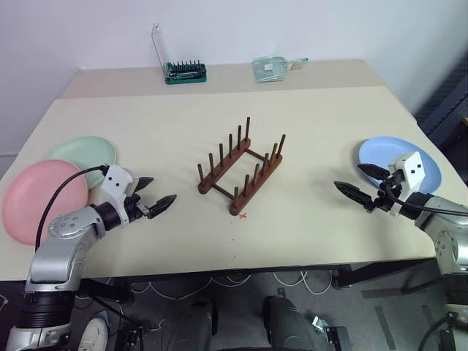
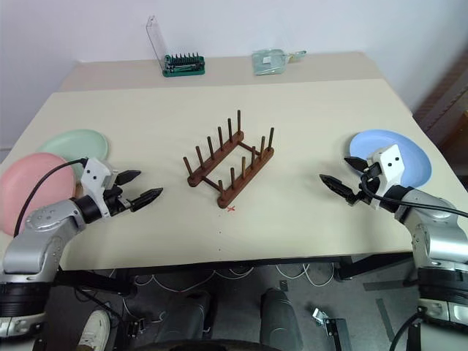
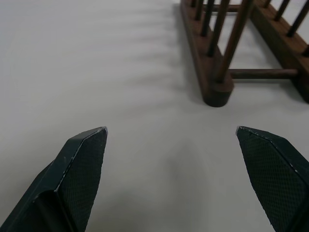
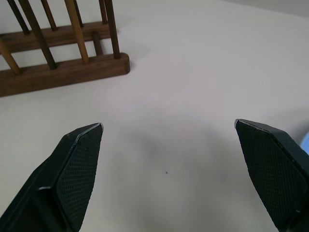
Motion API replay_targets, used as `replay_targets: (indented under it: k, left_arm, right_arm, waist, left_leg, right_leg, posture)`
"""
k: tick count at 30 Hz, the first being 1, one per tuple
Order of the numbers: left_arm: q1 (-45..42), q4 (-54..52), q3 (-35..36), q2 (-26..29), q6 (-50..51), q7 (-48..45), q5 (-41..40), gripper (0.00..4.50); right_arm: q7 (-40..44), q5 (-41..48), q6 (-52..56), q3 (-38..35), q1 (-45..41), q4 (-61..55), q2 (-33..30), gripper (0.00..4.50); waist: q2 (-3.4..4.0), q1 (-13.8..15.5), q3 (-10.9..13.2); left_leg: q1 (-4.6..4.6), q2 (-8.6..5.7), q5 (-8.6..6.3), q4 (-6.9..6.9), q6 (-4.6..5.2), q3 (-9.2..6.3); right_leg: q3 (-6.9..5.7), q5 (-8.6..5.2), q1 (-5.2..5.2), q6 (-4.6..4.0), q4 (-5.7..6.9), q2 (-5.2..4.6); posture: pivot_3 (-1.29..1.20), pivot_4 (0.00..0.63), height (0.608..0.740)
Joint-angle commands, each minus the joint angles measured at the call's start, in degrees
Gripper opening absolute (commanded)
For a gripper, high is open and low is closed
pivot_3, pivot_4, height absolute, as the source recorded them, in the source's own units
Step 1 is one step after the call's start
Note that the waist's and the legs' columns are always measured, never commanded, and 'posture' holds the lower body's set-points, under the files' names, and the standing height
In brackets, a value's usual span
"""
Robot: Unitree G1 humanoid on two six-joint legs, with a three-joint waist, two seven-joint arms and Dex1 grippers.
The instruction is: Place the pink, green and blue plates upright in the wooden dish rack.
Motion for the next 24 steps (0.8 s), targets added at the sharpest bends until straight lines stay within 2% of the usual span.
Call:
replay_targets:
  k: [1,16,24]
  left_arm:
    - [-0.1,-2.3,0.5,1.3,0.6,-0.9,-1.0,4.41]
    - [-1.3,-7.4,-6.4,1.1,3.2,-1.8,-0.5,4.41]
    - [-6.5,-12.3,-21.8,-3.6,8.7,-2.2,2.1,4.41]
  right_arm:
    - [-0.9,0.3,-0.5,-0.3,-1.7,-1.7,0.3,4.5]
    - [-1.0,0.9,2.2,1.6,0.0,-5.5,0.8,4.5]
    - [-2.2,1.8,3.9,0.6,4.5,-10.3,1.7,4.5]
  waist:
    - [0.0,0.0,0.0]
    - [0.0,0.1,0.0]
    - [0.0,0.3,0.0]
  left_leg:
    - [0.0,0.0,0.0,-0.01,0.0,0.0]
    - [-0.02,0.0,0.0,0.0,0.0,-0.01]
    - [-0.08,-0.04,-0.01,0.07,0.01,-0.02]
  right_leg:
    - [0.0,0.0,0.0,0.0,0.0,0.0]
    - [0.0,0.0,0.0,0.0,0.0,-0.01]
    - [0.0,-0.01,0.01,0.03,-0.02,-0.02]
  posture:
    - [0.0,0.15,0.74]
    - [0.0,0.15,0.74]
    - [0.0,0.15,0.74]
